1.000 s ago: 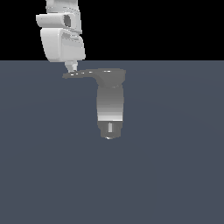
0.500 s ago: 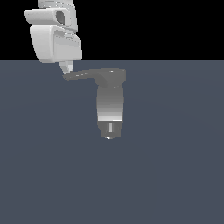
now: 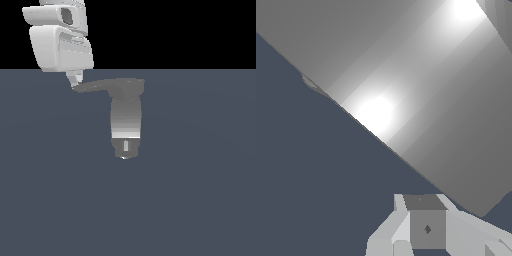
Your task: Turn on the faucet by rotating a designated handle.
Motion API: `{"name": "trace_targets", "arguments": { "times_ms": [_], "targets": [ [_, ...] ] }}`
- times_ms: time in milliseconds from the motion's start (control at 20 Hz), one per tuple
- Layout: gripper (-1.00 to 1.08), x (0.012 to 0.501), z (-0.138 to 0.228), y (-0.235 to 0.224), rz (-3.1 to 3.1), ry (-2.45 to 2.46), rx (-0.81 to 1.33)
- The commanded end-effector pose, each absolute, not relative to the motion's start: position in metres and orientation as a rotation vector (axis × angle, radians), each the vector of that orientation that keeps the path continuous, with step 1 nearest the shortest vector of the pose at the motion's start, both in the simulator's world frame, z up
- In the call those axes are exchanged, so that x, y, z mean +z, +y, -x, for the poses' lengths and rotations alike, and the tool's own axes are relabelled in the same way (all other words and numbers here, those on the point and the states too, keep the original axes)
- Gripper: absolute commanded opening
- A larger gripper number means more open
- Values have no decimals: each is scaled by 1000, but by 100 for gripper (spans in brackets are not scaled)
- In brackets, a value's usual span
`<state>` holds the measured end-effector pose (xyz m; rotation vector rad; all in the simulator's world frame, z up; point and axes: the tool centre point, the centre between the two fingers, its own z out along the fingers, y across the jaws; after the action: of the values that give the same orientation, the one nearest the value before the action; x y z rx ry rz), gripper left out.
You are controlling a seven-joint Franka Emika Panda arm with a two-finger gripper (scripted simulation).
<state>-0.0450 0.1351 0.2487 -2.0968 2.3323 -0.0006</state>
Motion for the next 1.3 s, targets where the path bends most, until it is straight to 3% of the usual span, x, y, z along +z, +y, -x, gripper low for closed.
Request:
{"name": "trace_targets", "arguments": {
  "times_ms": [0, 1250],
  "targets": [
    [-100, 249, 51, 127, 2091, 2342, -1],
    [-100, 249, 113, 86, 2095, 2340, 0]
  ]
}}
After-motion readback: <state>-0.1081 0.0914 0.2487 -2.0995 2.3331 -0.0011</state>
